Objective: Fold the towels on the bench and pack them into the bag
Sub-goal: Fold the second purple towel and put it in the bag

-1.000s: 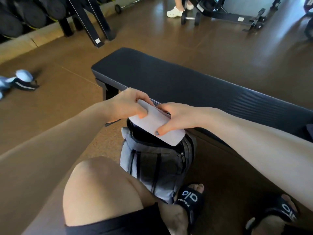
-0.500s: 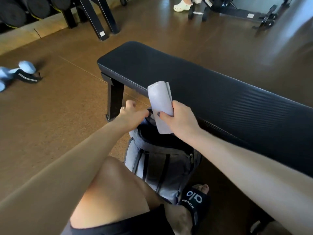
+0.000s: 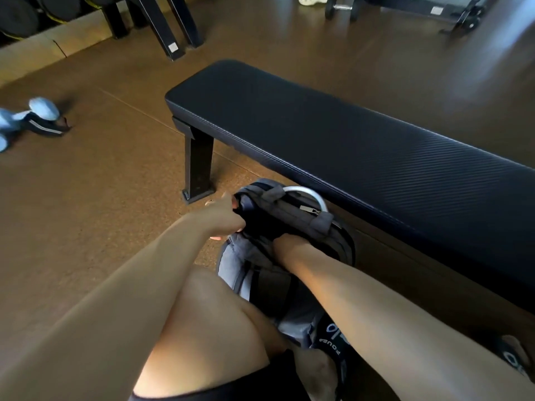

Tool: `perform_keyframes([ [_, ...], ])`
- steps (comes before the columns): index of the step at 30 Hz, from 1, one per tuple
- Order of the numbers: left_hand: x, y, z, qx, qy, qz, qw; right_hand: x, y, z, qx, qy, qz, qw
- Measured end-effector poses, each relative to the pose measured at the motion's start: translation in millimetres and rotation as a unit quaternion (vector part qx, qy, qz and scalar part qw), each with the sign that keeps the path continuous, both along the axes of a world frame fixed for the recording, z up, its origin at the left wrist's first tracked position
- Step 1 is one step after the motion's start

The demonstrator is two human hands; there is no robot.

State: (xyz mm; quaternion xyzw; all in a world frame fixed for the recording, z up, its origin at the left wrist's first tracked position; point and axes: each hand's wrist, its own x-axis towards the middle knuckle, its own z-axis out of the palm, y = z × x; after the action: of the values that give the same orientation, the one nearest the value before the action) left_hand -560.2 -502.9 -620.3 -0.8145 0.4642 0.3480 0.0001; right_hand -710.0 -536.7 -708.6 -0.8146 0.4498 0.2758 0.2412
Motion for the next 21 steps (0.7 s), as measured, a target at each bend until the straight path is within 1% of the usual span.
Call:
perform_keyframes([
  [2, -0.7, -2.4, -0.4, 0.005, -0.01, -0.009, 1.0, 4.6, -1.7, -18.8, 0.054, 0.01, -0.035, 0.998],
  [5, -6.8, -8.5, 2.9, 0.018, -0.022, -0.027, 0.999, 4.5, 0.4, -27.4, 0.096, 0.011, -0.08, 0.992],
  [9, -17.1, -16.6, 7.5, 0.044, -0.039, -0.04, 0.997, 0.6, 3.3, -20.0, 0.116, 0.014, -0.057, 0.991],
  [12, -30.4, -21.4, 14.4, 0.04, -0.062, -0.036, 0.997, -0.2, -0.3, 7.2, 0.118, -0.033, -0.074, 0.99],
  [14, -43.4, -24.2, 23.4, -0.005, -0.077, -0.024, 0.997, -7.0, -7.1, 34.4, 0.108, -0.095, -0.084, 0.986],
  [17, -60.8, -26.9, 38.6, -0.098, -0.081, -0.021, 0.992, -18.7, -16.1, 71.3, 0.132, -0.18, -0.118, 0.968],
  [20, -82.2, -29.4, 52.5, -0.191, -0.056, -0.026, 0.98, -47.5, -18.8, 106.4, 0.224, -0.265, -0.202, 0.916],
  [21, -91.9, -30.8, 57.5, -0.217, -0.045, -0.038, 0.974, -61.6, -21.5, 118.0, 0.235, -0.286, -0.219, 0.903],
])
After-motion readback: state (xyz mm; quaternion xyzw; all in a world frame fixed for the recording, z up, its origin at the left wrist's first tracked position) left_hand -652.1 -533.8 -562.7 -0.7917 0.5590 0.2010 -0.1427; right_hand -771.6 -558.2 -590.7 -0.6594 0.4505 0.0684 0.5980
